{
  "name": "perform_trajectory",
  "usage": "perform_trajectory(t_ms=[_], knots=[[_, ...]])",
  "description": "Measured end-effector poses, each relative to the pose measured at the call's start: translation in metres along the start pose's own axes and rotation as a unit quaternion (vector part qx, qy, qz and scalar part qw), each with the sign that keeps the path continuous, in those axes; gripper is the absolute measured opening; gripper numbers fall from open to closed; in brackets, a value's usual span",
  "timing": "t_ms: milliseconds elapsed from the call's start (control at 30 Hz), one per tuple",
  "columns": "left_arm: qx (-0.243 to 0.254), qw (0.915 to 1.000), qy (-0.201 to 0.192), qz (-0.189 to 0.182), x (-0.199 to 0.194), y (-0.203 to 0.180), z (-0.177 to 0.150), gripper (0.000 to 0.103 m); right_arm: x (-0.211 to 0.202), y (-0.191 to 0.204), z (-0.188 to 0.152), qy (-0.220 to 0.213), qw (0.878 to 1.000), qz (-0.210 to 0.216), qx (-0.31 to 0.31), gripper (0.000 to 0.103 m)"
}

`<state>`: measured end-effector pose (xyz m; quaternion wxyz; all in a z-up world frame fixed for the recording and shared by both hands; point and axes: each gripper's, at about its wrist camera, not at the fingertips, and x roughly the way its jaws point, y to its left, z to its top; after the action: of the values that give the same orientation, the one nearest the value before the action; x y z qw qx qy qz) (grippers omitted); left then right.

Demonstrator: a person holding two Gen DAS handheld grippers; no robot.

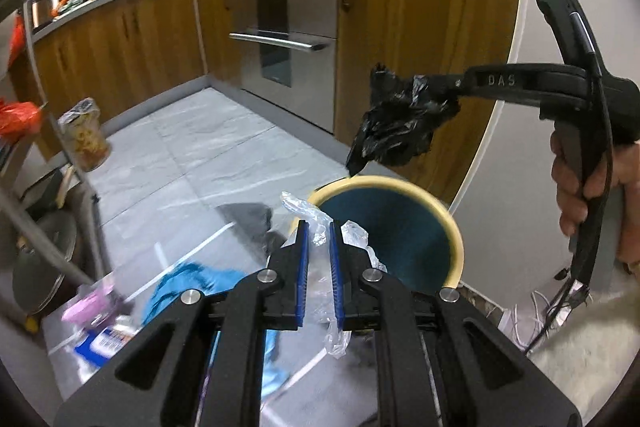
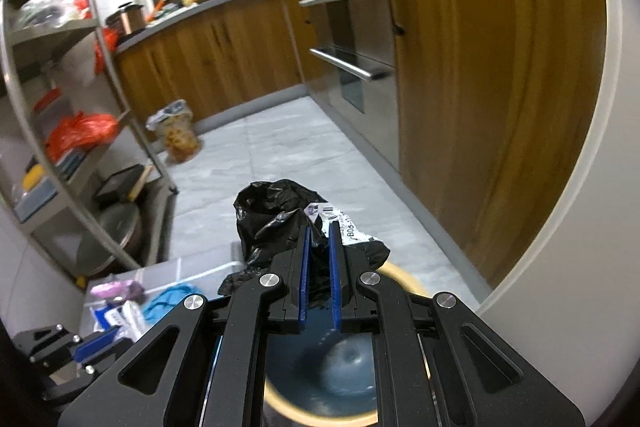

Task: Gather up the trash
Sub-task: 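Carry both bags over the teal bin and open both grippers to drop them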

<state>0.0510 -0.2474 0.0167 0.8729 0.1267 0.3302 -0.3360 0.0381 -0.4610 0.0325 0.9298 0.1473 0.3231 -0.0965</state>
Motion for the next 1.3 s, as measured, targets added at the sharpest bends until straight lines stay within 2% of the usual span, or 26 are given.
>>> perform_trajectory(t_ms=[167, 367, 667, 1033, 1233, 1300], knots=[[-0.022, 0.9994, 0.013, -0.021, 0.044, -0.010, 0.006, 0.010, 0.025, -0.021, 0.001, 0.027, 0.999, -0.014, 0.022, 0.010], [-0.030, 0.9988, 0.024, -0.030, 0.085, -0.012, -0.008, 0.010, 0.052, -0.025, -0.001, 0.053, 0.998, -0.027, 0.011, 0.010], [-0.019, 0.9979, 0.045, -0.043, 0.124, -0.019, -0.023, 0.010, 0.088, -0.035, -0.022, 0.134, 0.990, -0.038, 0.020, 0.010], [-0.021, 0.9969, 0.068, -0.036, 0.146, -0.014, -0.036, 0.012, 0.098, -0.027, -0.023, 0.151, 0.987, -0.046, -0.002, 0.010], [-0.030, 0.9974, 0.062, -0.022, 0.137, -0.007, -0.037, 0.028, 0.100, -0.026, -0.021, 0.148, 0.988, -0.050, -0.005, 0.011], [-0.031, 0.9977, 0.057, -0.016, 0.133, -0.005, -0.036, 0.042, 0.100, -0.026, -0.021, 0.149, 0.988, -0.048, -0.005, 0.013]])
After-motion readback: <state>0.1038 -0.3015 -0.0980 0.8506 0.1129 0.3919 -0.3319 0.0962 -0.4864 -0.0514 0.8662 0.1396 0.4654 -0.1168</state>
